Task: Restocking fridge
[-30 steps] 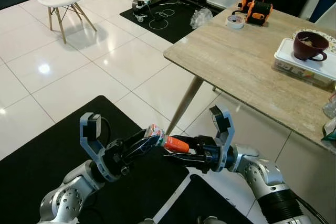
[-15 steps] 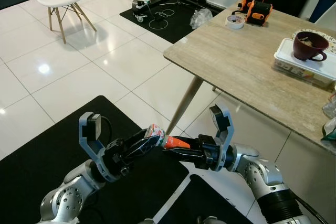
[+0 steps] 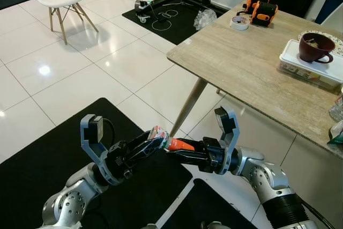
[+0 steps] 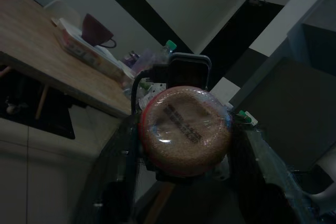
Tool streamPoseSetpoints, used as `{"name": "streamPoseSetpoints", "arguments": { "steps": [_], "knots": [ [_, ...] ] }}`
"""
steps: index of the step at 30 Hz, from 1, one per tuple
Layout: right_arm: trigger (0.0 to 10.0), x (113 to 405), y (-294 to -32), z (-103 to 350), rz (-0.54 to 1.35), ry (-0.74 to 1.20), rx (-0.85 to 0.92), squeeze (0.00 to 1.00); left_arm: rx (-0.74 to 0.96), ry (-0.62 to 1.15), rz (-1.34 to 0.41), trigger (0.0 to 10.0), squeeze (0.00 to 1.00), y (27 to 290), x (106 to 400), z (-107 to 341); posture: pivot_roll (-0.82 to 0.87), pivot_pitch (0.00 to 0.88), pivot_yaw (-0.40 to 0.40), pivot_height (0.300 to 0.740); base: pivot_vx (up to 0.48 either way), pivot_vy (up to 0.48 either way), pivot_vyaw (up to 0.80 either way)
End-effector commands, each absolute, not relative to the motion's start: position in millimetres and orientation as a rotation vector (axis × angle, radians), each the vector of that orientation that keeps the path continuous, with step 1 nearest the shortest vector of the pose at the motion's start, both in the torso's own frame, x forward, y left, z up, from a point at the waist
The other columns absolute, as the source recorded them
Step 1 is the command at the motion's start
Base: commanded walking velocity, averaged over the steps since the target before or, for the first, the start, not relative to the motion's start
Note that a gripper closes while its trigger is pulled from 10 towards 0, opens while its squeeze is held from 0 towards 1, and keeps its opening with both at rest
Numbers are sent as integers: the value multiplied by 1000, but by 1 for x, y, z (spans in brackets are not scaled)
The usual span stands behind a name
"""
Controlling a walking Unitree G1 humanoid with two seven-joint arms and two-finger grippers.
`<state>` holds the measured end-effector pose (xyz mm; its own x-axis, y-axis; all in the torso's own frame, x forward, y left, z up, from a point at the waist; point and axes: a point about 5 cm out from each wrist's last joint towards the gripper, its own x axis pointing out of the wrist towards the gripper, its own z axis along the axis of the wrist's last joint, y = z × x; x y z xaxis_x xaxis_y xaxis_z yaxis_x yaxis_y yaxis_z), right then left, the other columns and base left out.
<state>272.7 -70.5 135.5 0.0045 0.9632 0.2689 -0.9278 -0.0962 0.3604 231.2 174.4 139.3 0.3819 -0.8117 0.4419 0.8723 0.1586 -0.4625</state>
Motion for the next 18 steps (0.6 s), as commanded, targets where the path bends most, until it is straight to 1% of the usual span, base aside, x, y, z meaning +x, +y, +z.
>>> {"name": "streamPoseSetpoints", "arguments": {
  "steps": [1, 9, 10, 11, 12, 15, 18],
  "knots": [
    [0, 271, -70, 137, 1597, 68, 519, 0, -757, -81, -1185, 10000, 1000, 173, 232, 134, 30, 81, -28, 740, 0, 0, 0],
    [0, 273, -74, 138, 1582, 65, 516, 0, -750, -77, -1172, 10000, 1000, 173, 233, 132, 28, 83, -28, 740, 0, 0, 0],
    [0, 273, -74, 138, 1582, 66, 516, 0, -745, -77, -1170, 10000, 733, 173, 233, 131, 29, 83, -29, 740, 0, 0, 0],
    [0, 273, -74, 138, 1582, 67, 515, 0, -741, -77, -1169, 10000, 733, 173, 233, 131, 29, 83, -29, 740, 0, 0, 0],
    [0, 273, -74, 138, 1583, 68, 514, 0, -739, -77, -1168, 10000, 0, 173, 233, 131, 30, 83, -30, 740, 0, 0, 0],
    [0, 274, -74, 136, 1568, 74, 501, 0, -739, -78, -1166, 10000, 0, 173, 233, 130, 30, 83, -30, 740, 0, 0, 0],
    [0, 288, -81, 125, 1430, 99, 423, 0, -749, -81, -1147, 10000, 0, 176, 232, 128, 32, 82, -32, 740, 0, 0, 0]
  ]
}}
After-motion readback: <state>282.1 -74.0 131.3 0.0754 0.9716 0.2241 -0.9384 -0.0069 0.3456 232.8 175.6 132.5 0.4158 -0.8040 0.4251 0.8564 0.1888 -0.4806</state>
